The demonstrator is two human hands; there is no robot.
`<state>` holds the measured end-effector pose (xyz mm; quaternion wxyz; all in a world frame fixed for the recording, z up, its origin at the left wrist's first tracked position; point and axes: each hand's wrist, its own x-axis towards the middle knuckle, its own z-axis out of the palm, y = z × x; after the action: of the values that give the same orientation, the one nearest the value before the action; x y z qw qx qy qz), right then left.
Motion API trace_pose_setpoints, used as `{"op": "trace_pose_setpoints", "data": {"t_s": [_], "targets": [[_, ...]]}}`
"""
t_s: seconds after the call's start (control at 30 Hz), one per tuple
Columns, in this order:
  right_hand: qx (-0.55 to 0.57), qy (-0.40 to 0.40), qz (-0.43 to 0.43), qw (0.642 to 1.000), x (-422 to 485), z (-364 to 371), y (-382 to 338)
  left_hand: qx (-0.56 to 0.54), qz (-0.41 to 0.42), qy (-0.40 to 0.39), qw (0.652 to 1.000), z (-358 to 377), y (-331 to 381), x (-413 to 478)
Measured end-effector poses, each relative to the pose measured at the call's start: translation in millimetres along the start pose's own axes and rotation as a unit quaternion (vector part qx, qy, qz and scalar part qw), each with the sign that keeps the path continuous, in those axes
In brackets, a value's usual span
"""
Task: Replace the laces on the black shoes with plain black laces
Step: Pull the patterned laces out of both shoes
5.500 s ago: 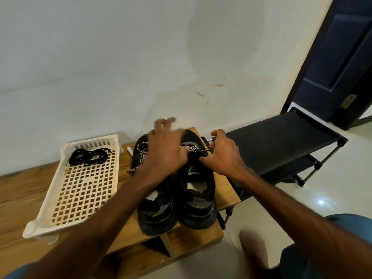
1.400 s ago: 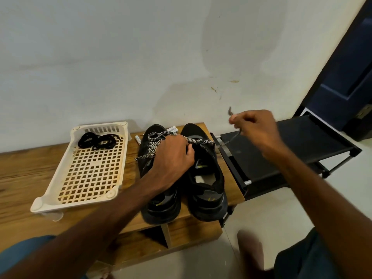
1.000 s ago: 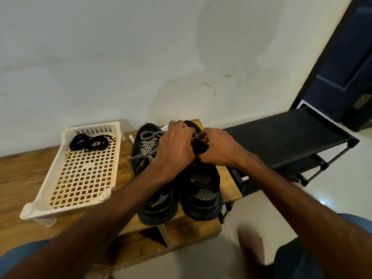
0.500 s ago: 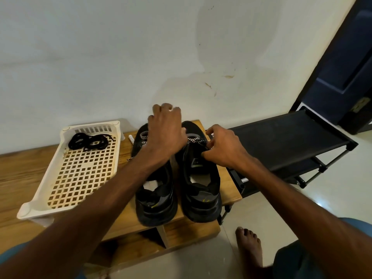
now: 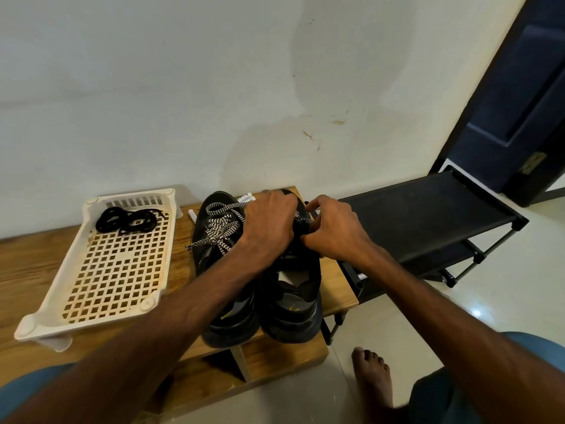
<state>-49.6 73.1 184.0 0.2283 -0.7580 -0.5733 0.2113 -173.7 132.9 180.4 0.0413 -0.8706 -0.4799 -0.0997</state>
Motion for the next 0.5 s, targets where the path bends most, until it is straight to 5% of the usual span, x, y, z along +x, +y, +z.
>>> {"op": "trace_pose_setpoints", "data": {"t_s": [0.2, 0.37, 0.43, 0.5], "targets": [[-0.008, -0.010, -0.003, 1.000, -2, -2, -2, -0.043, -0.005, 0.029, 0.999, 3, 1, 2], [0.006, -0.011, 0.022, 1.000, -2, -4, -2, -0.186, -0.049, 0.058, 0.980, 17, -10, 1], [0.004, -0.009, 0.024, 1.000, -2, -3, -2, -0.269, -0.111, 0.056, 0.955, 22, -16, 3], [0.004, -0.010, 0.024, 1.000, -1, -3, -3, -0.426, -0.204, 0.012, 0.881, 24, -23, 10]]}}
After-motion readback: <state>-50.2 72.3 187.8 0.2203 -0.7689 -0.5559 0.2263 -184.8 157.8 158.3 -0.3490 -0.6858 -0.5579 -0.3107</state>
